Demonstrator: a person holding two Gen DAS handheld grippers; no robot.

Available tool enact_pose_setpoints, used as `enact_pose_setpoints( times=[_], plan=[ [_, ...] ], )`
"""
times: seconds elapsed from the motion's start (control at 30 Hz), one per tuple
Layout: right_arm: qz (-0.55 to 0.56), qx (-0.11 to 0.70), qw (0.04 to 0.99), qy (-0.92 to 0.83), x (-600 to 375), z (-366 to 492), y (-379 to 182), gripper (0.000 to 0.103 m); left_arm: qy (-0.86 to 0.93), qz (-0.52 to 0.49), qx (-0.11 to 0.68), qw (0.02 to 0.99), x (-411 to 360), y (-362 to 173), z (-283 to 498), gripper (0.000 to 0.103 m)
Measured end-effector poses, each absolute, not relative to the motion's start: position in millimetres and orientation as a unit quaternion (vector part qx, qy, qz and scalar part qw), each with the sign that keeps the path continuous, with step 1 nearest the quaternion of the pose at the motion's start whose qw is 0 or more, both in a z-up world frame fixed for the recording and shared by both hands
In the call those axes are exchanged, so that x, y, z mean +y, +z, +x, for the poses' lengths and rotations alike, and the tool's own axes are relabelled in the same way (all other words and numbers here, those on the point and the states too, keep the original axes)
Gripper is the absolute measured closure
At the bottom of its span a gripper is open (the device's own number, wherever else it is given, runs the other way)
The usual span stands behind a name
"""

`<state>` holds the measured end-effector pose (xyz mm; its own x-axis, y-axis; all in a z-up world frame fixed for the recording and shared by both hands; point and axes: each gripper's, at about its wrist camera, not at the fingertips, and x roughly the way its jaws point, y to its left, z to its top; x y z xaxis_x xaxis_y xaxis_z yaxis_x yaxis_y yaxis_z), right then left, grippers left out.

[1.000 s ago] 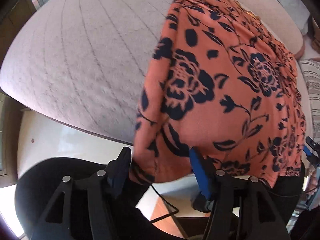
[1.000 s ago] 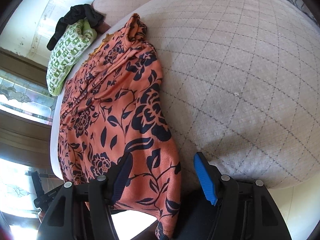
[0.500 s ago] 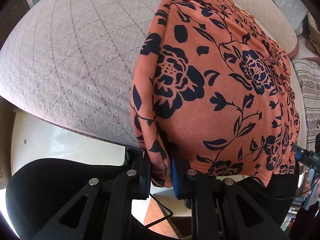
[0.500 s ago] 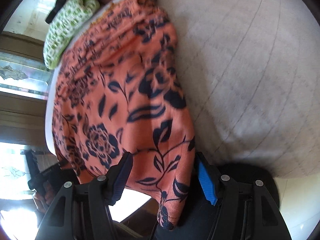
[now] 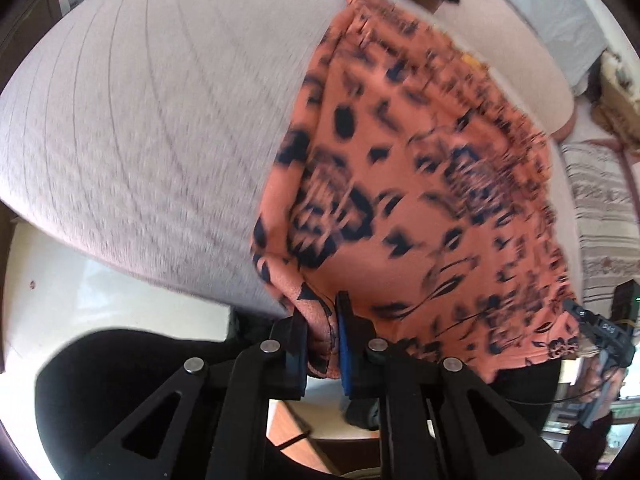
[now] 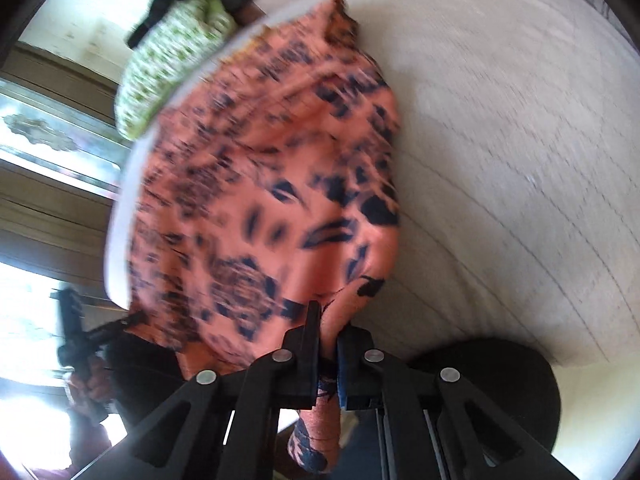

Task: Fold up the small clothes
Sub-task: 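Fold the lifted dress over toward the collar with both grippers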

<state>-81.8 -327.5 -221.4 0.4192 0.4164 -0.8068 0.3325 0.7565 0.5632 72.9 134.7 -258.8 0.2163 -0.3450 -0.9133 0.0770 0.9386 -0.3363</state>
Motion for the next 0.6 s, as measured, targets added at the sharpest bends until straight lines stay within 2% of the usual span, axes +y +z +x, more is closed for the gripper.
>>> enact_pose_setpoints(
  times=[0.2, 0.43, 0.6],
  plan=[
    [0.384, 0.478, 0.788, 0.054, -343.0, -54.6, -191.1, 0.096, -0.166, -0.107, 0.564, 0.802, 132.2, -205.3, 115.6, 0.09],
    [0.426, 0.411, 0.806, 0.017, -402.9, 26.4, -163.1, 0.097, -0.167, -0.08, 0.521, 0.833, 112.5, -151.3, 233.3, 0.091],
    [0.509, 0.332, 0.792, -0.057, -465.5, 98.5, -181.3, 0.094, -0.117, -0.16, 0.492, 0.848, 111.1, -160.2, 334.5, 0.087]
  ],
)
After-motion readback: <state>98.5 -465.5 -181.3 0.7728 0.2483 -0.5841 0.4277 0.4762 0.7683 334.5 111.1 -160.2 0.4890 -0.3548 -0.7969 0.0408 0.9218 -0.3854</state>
